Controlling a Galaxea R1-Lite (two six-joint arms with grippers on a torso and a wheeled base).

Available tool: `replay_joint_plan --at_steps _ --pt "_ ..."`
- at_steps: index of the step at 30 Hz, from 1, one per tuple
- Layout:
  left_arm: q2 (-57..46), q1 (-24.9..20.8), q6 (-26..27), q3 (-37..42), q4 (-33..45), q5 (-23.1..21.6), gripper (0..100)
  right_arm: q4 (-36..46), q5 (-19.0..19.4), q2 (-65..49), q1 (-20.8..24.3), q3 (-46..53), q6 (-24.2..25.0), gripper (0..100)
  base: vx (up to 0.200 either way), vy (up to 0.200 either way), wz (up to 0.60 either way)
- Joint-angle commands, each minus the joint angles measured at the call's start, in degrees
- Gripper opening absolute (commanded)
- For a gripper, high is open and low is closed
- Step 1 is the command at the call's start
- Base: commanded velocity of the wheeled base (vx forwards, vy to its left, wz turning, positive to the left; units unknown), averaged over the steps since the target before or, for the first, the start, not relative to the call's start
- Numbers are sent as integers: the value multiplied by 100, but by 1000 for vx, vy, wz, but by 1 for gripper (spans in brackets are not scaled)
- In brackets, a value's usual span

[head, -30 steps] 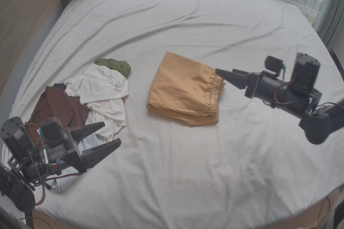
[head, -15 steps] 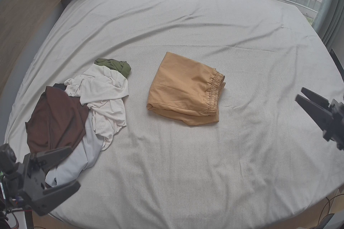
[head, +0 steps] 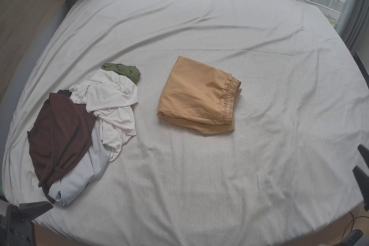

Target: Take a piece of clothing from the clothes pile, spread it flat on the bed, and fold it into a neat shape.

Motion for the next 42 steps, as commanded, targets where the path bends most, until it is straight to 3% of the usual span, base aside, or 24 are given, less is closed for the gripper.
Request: replay_joint_plan --at_steps 1,4,5,7,8,9,12,13,15,18,19,22,27,29,33,42 --pt "-1554 269 -61 28 935 153 100 1977 71 -2659 -496 -53 -111 100 0 0 0" --pt "-1598 331 53 212 874 329 100 1968 18 -2667 -505 175 -401 100 0 0 0" --pt "-1598 331 176 335 821 584 100 2074 -149 -2667 -505 263 -665 100 0 0 0" --pt "-1589 410 335 406 847 979 100 2434 -799 -2667 -505 263 -840 100 0 0 0" --pt "-1589 428 361 406 865 1023 100 2504 -896 -2667 -505 263 -849 100 0 0 0" --pt "-1589 595 475 415 918 1287 100 2961 -1405 -2667 -505 263 -981 100 0 0 0" --pt "-1589 937 590 459 1085 1682 100 3119 -2003 -2667 -505 263 -1007 100 0 0 0" --pt "-1589 946 607 467 1093 1700 100 3119 -2029 -2667 -505 263 -1007 100 0 0 0" --pt "-1598 1175 888 538 1287 2174 100 3128 -2513 -2667 -514 263 -1069 100 0 0 0" --pt "-1993 1702 1345 538 1884 2324 100 3111 -2653 -2667 -505 263 -1025 100 0 0 0" --pt "-2011 1658 1679 529 2043 2561 100 3111 -2671 -2667 -505 263 -1025 100 0 0 0" --pt "-1984 1649 1750 538 1893 3431 100 3155 -2891 -2667 -514 263 -1183 100 0 0 0" --pt "-1967 1649 1820 538 1981 4275 100 3480 -2425 -2667 -514 263 -1570 100 0 0 0" --pt "-1984 1623 1961 538 2025 4231 100 3427 -2416 -2667 -505 263 -1526 100 0 0 0" --pt "-2072 1579 2356 538 2368 3440 100 3418 -2372 -2667 -488 263 -1587 100 0 0 0" --pt "-2081 1588 2339 538 2297 3598 100 3427 -2548 -2667 -505 263 -1456 100 0 0 0"
